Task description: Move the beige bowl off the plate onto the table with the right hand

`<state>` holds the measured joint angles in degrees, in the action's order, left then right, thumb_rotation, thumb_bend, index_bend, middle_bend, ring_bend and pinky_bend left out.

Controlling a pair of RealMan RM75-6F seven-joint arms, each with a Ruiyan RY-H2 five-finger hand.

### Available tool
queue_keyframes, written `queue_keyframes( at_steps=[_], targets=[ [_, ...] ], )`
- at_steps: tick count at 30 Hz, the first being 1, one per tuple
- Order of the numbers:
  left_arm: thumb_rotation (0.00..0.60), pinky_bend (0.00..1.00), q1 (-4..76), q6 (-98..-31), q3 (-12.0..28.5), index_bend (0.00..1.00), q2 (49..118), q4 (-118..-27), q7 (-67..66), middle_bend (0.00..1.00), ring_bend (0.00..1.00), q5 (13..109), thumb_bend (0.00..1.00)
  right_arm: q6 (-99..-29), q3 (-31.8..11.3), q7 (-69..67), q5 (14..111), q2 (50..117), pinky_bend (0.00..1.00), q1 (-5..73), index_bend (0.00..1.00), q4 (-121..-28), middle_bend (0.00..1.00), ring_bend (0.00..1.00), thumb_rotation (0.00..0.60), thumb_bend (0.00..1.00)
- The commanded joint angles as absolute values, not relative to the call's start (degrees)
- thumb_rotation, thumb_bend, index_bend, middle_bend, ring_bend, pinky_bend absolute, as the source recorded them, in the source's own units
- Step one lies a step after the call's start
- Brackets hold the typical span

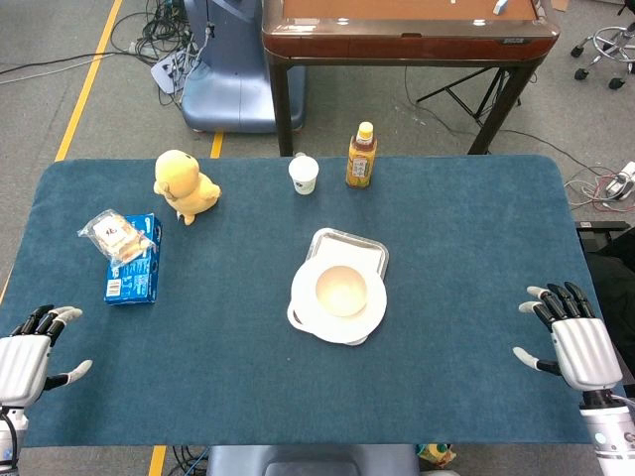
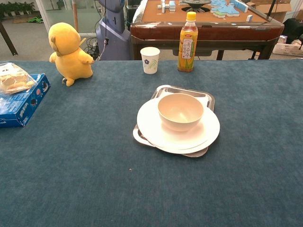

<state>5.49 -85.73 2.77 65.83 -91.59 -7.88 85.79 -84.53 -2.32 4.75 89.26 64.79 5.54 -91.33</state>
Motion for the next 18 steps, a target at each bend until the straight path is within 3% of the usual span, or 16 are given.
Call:
queue_keyframes(
  at_steps=[1, 11, 18],
  targets=[
    [0.600, 0.36, 5.5, -85.8, 2.7, 0.27, 65.8, -91.6, -7.9, 0.28, 0.16, 85.8, 0.11, -85.0, -2.4, 5.7, 90.7, 65.0, 0.10, 6.1, 0.39, -91.8, 0.24, 0.14, 0.600, 0.00],
    [0.600, 0.36, 5.2, -86.4, 2.6, 0.27, 65.9, -91.4, -7.7, 0.28, 0.16, 86.1, 0.11, -78.7, -4.2, 20.8, 93.1, 63.3, 0.10, 11.9, 0.41, -99.4, 0.20, 0.08, 0.600, 0.00],
    [0.600, 0.36, 4.9, -87.3, 2.6, 0.27, 65.9, -91.4, -7.2, 0.28, 0.16, 86.8, 0.11, -69.9, -6.5, 29.3, 89.7, 65.3, 0.10, 18.1, 0.42, -101.8, 0.15, 0.06, 0.600, 0.08]
  ],
)
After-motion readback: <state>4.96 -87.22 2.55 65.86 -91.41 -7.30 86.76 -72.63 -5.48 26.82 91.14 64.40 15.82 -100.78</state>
